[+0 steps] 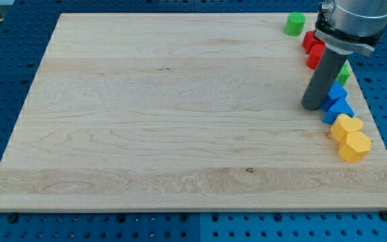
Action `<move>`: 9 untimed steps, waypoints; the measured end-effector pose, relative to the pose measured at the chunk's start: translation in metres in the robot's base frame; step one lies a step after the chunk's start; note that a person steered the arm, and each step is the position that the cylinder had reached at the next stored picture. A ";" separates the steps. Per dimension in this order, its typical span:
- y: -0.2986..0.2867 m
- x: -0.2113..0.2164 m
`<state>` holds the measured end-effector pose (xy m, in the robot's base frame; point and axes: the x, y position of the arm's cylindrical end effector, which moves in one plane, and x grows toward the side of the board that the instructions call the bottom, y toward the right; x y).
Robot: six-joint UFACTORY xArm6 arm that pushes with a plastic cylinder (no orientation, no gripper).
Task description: Place arm parallel to the blue blocks
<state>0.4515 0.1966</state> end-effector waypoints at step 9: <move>-0.001 0.080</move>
<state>0.5318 0.1960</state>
